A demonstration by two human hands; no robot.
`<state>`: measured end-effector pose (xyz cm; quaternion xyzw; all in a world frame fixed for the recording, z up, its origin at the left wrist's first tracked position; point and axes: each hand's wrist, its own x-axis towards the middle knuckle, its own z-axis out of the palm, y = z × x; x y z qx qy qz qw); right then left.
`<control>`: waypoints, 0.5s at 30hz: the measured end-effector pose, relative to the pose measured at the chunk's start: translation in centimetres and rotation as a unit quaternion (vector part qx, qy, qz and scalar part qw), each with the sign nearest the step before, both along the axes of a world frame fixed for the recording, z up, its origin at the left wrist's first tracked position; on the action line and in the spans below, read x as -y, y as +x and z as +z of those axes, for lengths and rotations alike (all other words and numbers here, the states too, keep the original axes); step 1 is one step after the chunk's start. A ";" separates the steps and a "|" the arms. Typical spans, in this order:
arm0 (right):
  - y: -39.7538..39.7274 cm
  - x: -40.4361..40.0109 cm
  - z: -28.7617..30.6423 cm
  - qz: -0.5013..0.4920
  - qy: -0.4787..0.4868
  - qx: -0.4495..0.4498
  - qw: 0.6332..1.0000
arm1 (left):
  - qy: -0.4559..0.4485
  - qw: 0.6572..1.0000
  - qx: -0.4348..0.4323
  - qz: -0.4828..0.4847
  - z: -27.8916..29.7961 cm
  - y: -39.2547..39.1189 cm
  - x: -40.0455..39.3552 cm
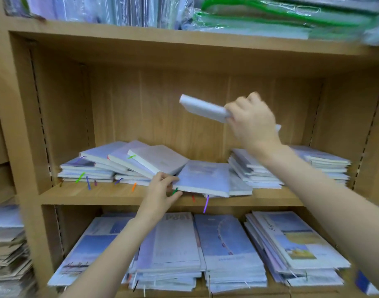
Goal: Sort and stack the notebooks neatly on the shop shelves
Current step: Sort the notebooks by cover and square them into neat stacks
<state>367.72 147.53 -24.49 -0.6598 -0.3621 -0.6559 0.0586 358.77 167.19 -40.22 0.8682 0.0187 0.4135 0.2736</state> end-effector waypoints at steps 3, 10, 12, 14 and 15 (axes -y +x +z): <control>-0.1 -2.8 -5.6 -0.039 -0.193 -0.144 0.970 | -0.053 0.999 0.007 0.008 -0.4 -0.6 -0.4; 1.6 2.9 -6.8 0.108 -0.276 -0.664 0.686 | -0.071 0.997 0.008 -0.026 -1.0 -0.7 -1.3; 2.2 4.5 -8.0 0.095 -0.278 -0.661 0.691 | -0.079 0.996 0.002 -0.044 -1.3 -0.2 -0.7; 2.4 5.1 -9.6 0.106 -0.274 -0.641 0.709 | -0.077 0.996 -0.001 -0.041 -1.6 0.3 0.1; 2.6 4.9 -10.3 0.109 -0.289 -0.623 0.719 | -0.075 0.997 0.003 -0.034 -1.8 0.5 0.3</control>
